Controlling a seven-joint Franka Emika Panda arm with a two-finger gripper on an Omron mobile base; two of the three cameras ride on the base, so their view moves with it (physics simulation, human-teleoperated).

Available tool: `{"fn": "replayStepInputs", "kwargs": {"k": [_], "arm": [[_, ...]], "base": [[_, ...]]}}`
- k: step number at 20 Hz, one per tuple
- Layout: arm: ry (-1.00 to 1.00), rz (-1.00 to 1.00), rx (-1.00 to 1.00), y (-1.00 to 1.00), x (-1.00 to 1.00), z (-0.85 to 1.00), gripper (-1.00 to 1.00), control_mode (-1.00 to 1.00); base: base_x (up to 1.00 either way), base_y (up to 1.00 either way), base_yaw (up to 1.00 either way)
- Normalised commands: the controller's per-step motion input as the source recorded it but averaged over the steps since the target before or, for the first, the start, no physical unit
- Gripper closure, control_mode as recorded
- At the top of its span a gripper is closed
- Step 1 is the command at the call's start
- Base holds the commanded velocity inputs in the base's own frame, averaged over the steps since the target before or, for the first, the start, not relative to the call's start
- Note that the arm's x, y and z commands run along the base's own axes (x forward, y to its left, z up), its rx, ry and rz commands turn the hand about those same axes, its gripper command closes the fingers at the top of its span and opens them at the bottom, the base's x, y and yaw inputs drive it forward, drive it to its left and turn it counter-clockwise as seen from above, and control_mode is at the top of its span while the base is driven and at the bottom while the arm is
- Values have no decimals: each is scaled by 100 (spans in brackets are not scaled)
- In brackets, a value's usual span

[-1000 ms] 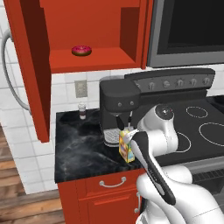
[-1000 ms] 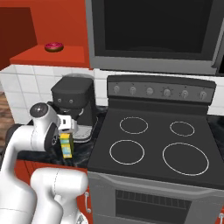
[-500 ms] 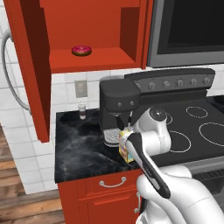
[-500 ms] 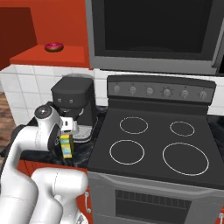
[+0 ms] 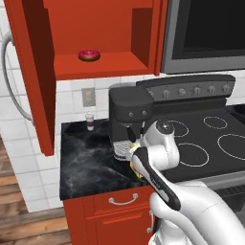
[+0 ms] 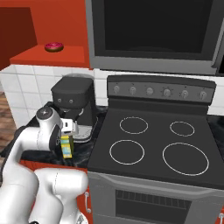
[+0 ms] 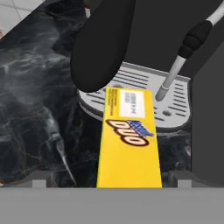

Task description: Pick the boxed food and cereal from the counter and place them in the cabinets closest to them.

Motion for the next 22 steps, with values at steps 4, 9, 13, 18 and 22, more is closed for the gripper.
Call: {"fn": "replayStepInputs", "kwargs": {"k": [4,9,13,18,22], "arm": [[0,0,0,7,25,-19,-100,-100],[1,0,0,5,23,-19,-100,-100],[3,0,0,0,15,-21,-100,-100],[1,0,0,0,9,-14,-100,-100],[3,0,0,0,2,-17,-100,-100]], "base": [[0,0,0],[0,0,0],[0,0,0],[0,0,0],[0,0,0]]}}
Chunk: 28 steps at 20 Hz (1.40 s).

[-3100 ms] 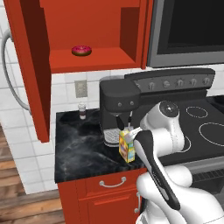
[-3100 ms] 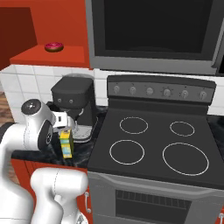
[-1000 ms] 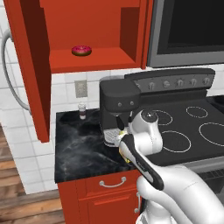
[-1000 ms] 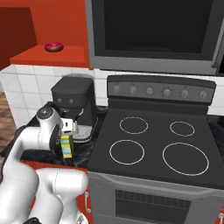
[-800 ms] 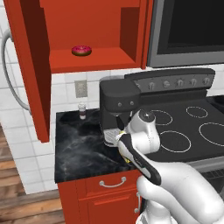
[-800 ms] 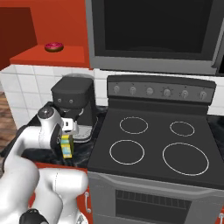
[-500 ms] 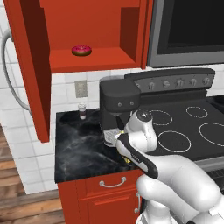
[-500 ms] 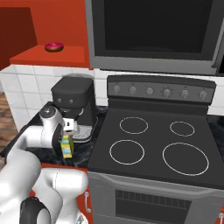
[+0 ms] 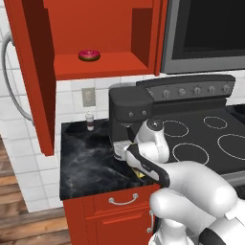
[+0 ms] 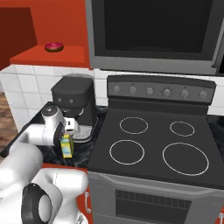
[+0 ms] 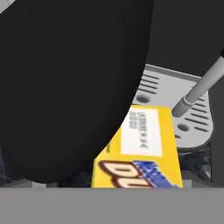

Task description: Pick the boxed food and cereal from the counter and place them in the cabinets closest to them.

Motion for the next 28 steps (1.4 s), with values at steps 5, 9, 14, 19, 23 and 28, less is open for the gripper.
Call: {"fn": "replayStepInputs", "kwargs": {"k": [5,9,14,19,23,28], "arm": [[2,0,0,0,0,-8,100,-100],[0,0,0,0,0,0,100,-100],[0,-1,0,0,0,7,100,-100],[1,-2,0,0,0,25,100,-100],[7,-4,0,0,0,37,100,-100],[8,-6,0,0,0,43,100,-100]], "base": [[0,0,0],[0,0,0],[0,0,0],[0,0,0],[0,0,0],[0,0,0]]}}
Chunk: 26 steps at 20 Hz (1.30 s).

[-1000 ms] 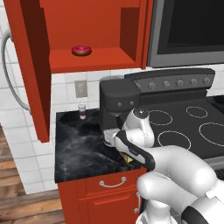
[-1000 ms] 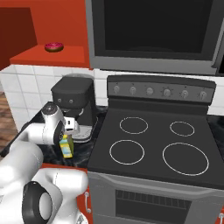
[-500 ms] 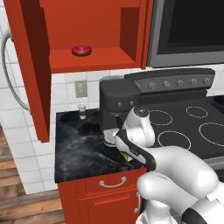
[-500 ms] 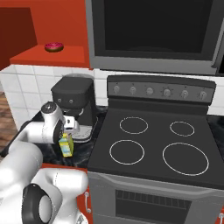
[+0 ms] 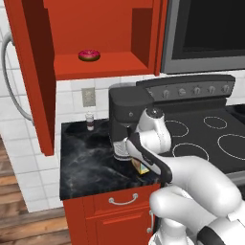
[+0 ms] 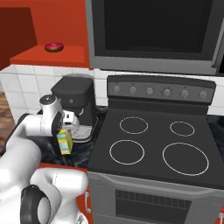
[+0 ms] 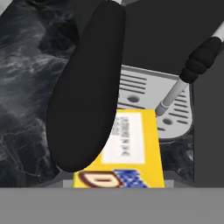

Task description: Pick the boxed food and cereal from the counter and place them in the cabinets closest to them.

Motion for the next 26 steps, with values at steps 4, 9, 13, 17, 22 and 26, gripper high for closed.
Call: {"fn": "replayStepInputs", "kwargs": {"k": [4,9,13,17,22,26], "arm": [[9,-6,0,0,0,47,100,-100],[7,-6,0,-2,0,51,100,-100],[5,-6,0,0,0,56,100,-100],[3,-7,0,0,0,61,100,-100],[0,-5,0,-1,-18,55,100,-100],[-1,0,0,-5,-58,29,100,-100]], "base": [[0,0,0],[0,0,0],[0,0,0],[0,0,0],[0,0,0],[0,0,0]]}}
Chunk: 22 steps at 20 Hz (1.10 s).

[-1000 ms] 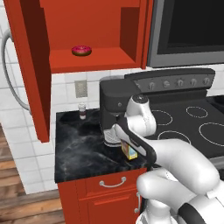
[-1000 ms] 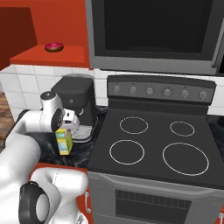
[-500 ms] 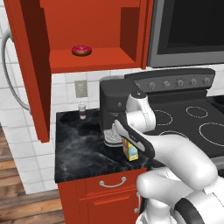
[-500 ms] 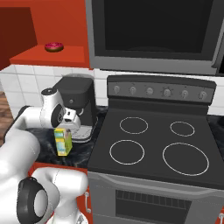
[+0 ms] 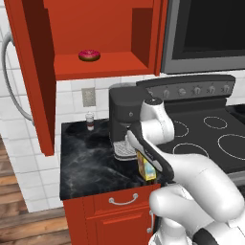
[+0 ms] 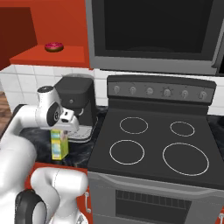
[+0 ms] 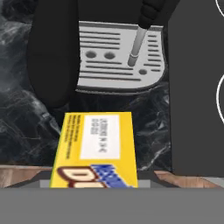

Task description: Pick the boxed food and cereal from the counter and place them in the cabinets closest to them.

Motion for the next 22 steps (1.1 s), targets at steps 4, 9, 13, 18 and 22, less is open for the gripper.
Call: {"fn": "replayStepInputs", "kwargs": {"k": [4,9,13,18,22], "arm": [[-4,-1,0,-1,-46,37,100,-100],[-9,-1,0,0,-25,66,100,-100],[-11,-2,2,0,-19,77,100,-100],[-9,-2,2,0,-15,81,100,-100],[-7,-3,2,0,-8,82,100,-100]], "base": [[0,0,0],[0,0,0],[0,0,0],[0,0,0],[0,0,0]]}}
